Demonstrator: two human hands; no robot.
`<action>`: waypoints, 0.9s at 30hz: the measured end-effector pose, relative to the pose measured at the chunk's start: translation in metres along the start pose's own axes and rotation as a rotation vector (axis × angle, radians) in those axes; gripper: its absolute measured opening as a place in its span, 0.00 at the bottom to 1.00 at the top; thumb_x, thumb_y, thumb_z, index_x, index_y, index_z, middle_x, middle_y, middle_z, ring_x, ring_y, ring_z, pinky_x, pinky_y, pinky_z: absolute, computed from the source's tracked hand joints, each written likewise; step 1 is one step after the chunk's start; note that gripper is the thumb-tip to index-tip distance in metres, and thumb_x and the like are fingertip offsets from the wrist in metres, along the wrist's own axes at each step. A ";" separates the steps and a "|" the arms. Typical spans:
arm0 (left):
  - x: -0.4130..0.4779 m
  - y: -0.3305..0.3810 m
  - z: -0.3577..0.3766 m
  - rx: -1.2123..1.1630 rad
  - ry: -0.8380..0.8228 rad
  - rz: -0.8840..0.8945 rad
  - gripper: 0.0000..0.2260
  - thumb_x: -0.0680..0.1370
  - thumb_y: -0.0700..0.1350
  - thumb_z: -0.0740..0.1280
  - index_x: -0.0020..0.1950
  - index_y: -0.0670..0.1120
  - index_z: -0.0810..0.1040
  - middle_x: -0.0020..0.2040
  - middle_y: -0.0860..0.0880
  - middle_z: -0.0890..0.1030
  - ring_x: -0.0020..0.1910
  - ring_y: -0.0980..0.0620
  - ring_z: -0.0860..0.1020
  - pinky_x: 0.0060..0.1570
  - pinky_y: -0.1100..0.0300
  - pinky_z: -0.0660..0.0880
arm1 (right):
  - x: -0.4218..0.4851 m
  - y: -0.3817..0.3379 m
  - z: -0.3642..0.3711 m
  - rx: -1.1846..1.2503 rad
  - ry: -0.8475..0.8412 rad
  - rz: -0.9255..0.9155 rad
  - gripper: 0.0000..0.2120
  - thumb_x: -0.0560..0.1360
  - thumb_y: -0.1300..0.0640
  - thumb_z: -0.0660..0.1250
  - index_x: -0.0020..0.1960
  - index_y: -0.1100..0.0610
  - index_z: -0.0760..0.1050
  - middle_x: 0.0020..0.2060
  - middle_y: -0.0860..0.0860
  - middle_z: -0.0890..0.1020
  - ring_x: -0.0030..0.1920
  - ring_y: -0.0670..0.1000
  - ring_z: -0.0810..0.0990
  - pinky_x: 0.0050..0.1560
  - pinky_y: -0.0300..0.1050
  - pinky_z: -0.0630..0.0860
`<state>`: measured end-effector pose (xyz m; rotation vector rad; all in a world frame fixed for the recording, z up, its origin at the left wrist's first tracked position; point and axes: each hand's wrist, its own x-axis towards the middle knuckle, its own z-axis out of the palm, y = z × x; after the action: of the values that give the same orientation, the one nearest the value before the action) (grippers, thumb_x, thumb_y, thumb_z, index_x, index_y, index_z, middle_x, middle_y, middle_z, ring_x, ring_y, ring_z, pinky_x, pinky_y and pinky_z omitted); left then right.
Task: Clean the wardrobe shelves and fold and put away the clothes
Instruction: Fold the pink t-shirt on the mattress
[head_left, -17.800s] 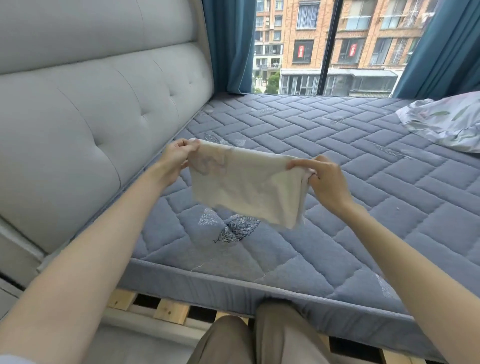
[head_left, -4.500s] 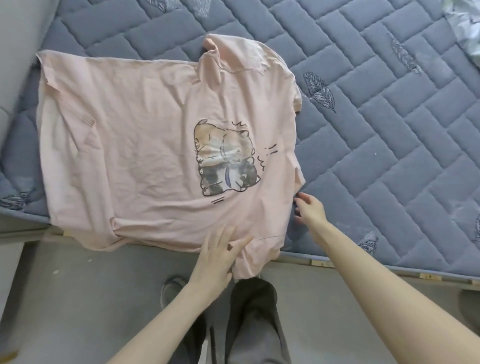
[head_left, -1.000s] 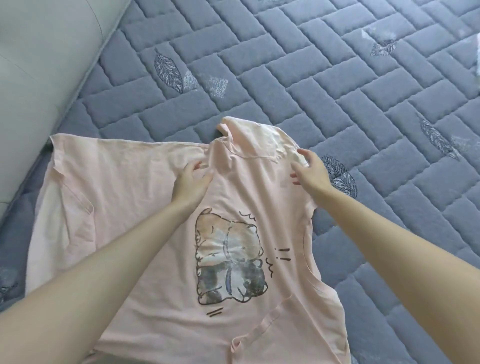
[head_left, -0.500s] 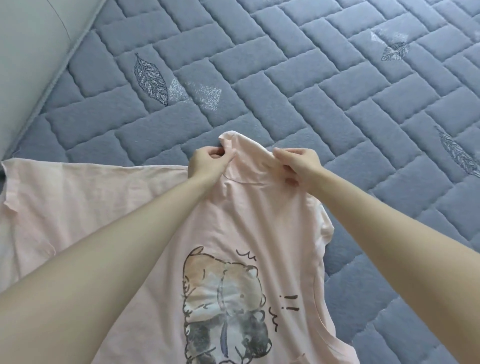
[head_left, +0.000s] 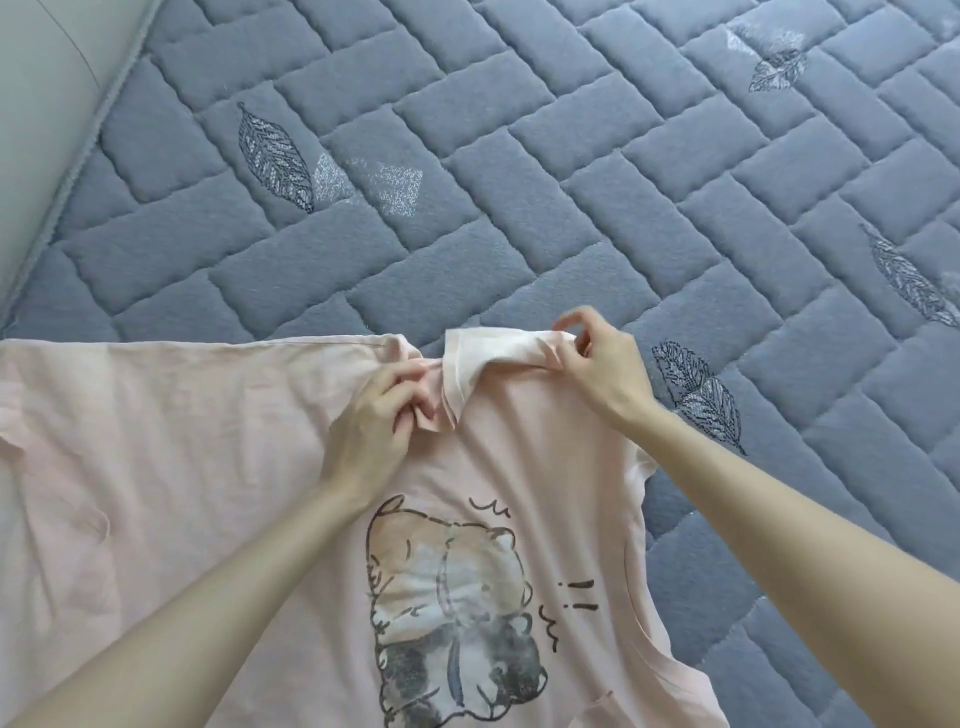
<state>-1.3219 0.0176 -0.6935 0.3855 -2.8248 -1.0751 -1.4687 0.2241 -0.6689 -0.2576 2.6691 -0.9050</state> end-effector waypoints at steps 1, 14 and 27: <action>-0.005 -0.004 0.001 0.036 0.015 0.009 0.12 0.71 0.31 0.68 0.40 0.49 0.80 0.58 0.52 0.74 0.54 0.51 0.74 0.46 0.59 0.70 | 0.003 -0.006 0.002 0.037 -0.016 -0.052 0.15 0.74 0.56 0.60 0.58 0.49 0.78 0.40 0.47 0.77 0.44 0.49 0.74 0.50 0.47 0.72; -0.007 0.011 -0.005 -0.282 0.009 -0.350 0.05 0.76 0.43 0.68 0.50 0.48 0.82 0.50 0.52 0.81 0.49 0.57 0.76 0.54 0.65 0.71 | -0.018 -0.025 0.008 0.232 -0.152 -0.134 0.06 0.70 0.60 0.75 0.42 0.52 0.80 0.42 0.50 0.80 0.42 0.46 0.80 0.43 0.30 0.72; 0.012 0.011 0.003 -0.617 -0.024 -0.751 0.28 0.66 0.55 0.77 0.57 0.40 0.76 0.51 0.49 0.83 0.51 0.54 0.81 0.56 0.56 0.77 | -0.071 0.027 -0.013 0.183 -0.007 0.366 0.08 0.74 0.52 0.66 0.53 0.44 0.73 0.47 0.41 0.79 0.55 0.48 0.78 0.64 0.54 0.70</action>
<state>-1.3361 0.0244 -0.6879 1.3961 -2.1852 -1.9735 -1.4090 0.2714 -0.6591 0.2609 2.4863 -1.0097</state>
